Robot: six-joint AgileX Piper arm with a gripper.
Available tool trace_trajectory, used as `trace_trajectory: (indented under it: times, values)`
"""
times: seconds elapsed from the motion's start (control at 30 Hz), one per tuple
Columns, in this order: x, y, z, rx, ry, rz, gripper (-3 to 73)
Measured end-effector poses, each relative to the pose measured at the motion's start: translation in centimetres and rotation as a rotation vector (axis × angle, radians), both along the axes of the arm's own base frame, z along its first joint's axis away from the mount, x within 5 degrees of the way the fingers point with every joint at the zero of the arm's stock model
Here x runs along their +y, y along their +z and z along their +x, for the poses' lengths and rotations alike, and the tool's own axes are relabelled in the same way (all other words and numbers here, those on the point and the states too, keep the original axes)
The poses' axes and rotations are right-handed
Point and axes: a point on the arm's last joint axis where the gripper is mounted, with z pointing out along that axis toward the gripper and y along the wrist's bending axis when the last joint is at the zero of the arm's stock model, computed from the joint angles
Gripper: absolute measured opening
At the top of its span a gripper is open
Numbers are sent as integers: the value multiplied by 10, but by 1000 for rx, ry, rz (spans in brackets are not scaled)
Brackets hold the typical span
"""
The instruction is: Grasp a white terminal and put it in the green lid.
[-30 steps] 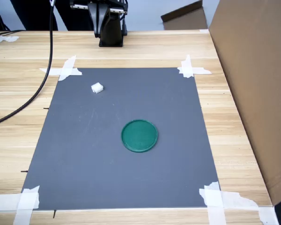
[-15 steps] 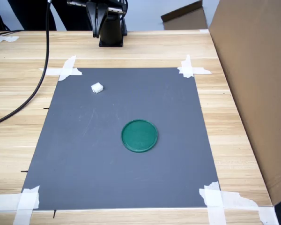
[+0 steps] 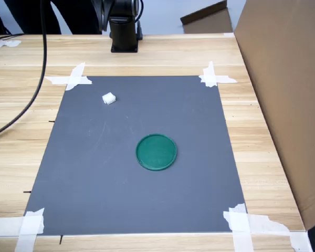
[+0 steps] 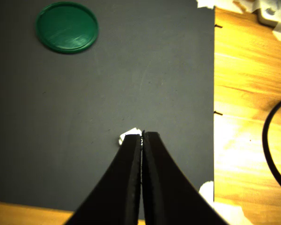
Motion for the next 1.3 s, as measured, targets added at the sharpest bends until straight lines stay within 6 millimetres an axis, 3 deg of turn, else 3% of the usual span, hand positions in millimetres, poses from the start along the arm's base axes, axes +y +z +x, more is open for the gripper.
trace_trajectory:
  times: [0.07, 0.1, 0.23, 0.33, 0.63, 0.97, 1.3]
  values:
    - [0, 10, 0, 19, 4, 0, -28]
    - [4, 41, 3, 116, 43, 24, -28]
    - [8, 55, 7, 168, 87, 39, -28]
    - [16, 76, 15, 280, 225, 19, -28]
    - [17, 95, 36, 368, 290, 6, -28]
    - [12, 113, 91, 413, 274, -4, -28]
    - [6, 101, 147, 503, 261, -37, -28]
